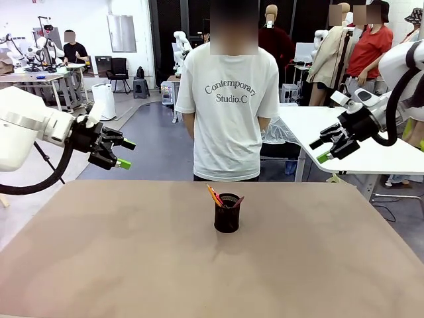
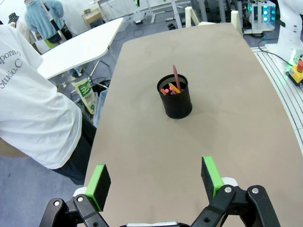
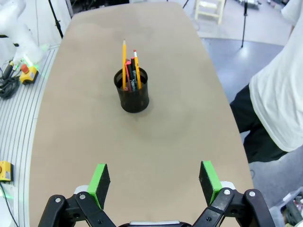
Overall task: Place the pens into the pen holder.
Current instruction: Pick up a writing instrument from the table and place it into the Pen holder.
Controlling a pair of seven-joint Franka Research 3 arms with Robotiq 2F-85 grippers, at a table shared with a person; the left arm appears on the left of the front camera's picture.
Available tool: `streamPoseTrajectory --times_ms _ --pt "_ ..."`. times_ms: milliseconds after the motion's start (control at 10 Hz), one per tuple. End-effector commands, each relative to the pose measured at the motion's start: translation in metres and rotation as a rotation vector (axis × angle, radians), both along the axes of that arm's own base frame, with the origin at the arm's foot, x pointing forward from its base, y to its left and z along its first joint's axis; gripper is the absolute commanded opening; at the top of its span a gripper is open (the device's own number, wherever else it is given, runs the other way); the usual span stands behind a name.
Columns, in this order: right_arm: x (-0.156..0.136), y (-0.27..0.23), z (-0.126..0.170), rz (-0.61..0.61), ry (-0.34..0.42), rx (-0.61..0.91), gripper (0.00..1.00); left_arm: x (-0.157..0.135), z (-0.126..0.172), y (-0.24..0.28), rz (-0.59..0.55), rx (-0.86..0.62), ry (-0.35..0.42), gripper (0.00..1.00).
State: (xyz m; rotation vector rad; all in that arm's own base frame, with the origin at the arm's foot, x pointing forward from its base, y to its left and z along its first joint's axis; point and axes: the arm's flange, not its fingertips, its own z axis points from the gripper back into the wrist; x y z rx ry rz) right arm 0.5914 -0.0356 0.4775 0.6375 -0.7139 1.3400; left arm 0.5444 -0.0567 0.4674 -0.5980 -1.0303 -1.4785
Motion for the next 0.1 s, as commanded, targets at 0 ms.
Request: streamPoseTrajectory --times_ms 0 --pt "-0.0001 0.0009 0.0006 0.001 0.000 -0.001 1.00 -0.0002 0.0003 0.0006 -0.002 -0.005 -0.010 1.00"
